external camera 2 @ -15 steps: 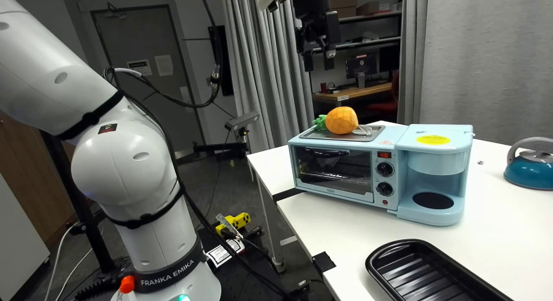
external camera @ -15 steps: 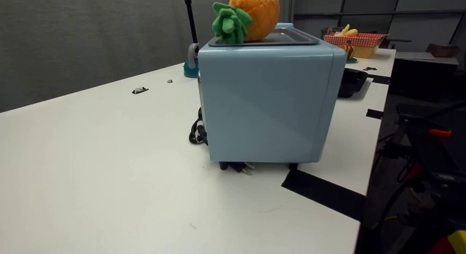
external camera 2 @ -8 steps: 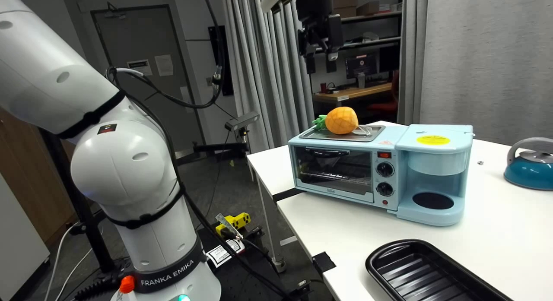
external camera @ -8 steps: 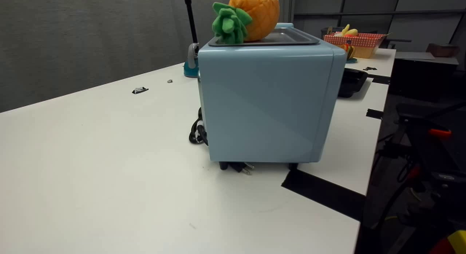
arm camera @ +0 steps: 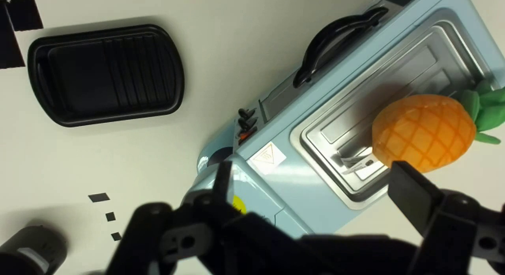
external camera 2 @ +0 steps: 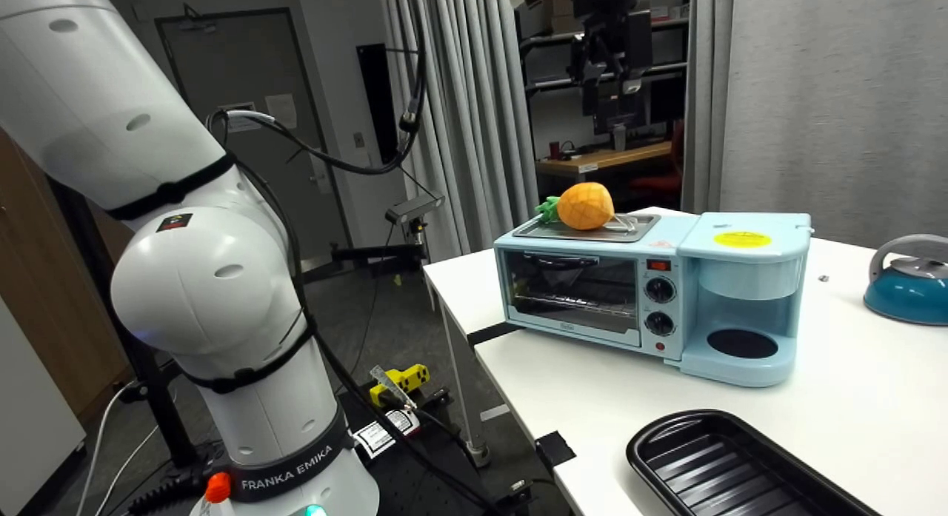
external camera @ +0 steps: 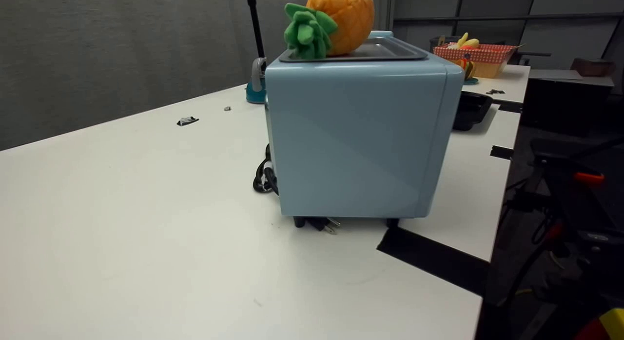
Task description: Push the button on the top of the breakfast maker
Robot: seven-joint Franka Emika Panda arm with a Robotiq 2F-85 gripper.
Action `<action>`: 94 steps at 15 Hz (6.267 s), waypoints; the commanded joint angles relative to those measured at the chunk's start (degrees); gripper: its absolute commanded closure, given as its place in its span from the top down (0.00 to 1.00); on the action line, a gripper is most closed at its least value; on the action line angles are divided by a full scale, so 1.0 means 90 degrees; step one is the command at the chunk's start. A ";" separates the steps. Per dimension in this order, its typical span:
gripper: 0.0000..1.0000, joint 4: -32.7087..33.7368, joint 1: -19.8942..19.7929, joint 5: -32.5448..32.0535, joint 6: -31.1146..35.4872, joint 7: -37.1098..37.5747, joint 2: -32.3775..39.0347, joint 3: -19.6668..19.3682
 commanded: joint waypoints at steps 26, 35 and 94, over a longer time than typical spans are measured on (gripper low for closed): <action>1.00 0.0966 0.0078 -0.0270 0.1557 0.1333 0.2121 -0.0118; 0.74 0.1477 0.0064 -0.0303 0.1456 0.1766 0.2599 -0.0221; 0.00 0.1698 0.0208 -0.0498 0.2081 0.3109 0.4386 -0.0627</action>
